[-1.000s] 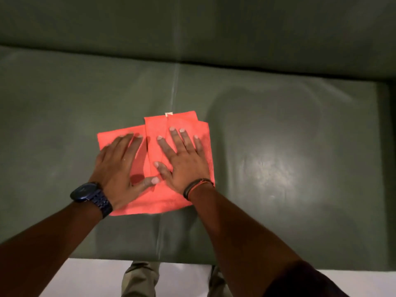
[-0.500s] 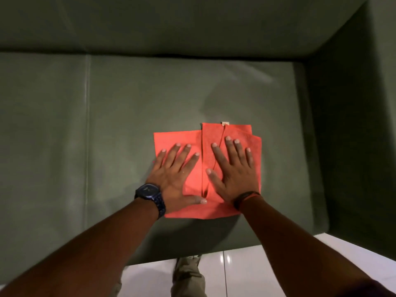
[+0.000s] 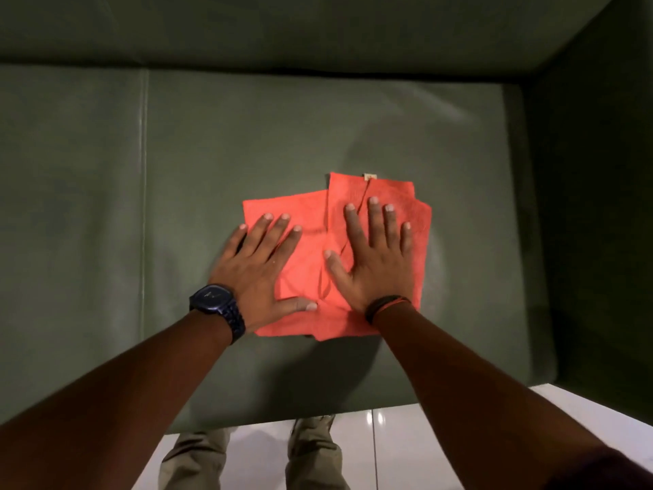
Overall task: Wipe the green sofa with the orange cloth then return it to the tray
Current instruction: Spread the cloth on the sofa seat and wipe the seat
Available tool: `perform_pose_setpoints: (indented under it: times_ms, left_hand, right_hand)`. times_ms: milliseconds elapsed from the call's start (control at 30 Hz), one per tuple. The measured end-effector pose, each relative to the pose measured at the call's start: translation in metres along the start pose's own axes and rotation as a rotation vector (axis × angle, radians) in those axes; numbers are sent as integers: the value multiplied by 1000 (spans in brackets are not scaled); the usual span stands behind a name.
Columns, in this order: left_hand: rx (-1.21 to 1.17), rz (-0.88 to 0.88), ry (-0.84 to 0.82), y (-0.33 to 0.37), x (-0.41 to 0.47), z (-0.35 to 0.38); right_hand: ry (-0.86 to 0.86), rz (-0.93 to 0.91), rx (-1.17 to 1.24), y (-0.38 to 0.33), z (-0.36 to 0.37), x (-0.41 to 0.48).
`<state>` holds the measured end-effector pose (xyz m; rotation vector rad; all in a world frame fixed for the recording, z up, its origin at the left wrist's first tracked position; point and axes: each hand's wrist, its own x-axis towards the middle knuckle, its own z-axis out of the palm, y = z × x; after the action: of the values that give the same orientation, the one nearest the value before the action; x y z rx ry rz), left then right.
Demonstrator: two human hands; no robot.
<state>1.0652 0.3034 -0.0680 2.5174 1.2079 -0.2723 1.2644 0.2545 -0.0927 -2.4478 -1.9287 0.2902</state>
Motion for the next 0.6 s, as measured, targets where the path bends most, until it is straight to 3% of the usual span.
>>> perform_pose_setpoints:
  times_ms: [67,167,300,433,600]
  left_hand:
    - [-29,-38,24,1,-4,-1]
    - [-86,-66,84,4,-17,-4]
    - [-75,124,50,13,-38,-5]
    - [-16,263,-44,35,-55,2]
    - [-121,200,-32,71,-62,4]
  right_hand:
    - [-46,-23,33,-20,2,-4]
    - [-75,-198,122,-24,-2,-16]
    - [-73,-382,187,29,-11,-66]
    - [-208,-518,15,67,-14,-100]
    - [-56,-604,74,53,-31,-77]
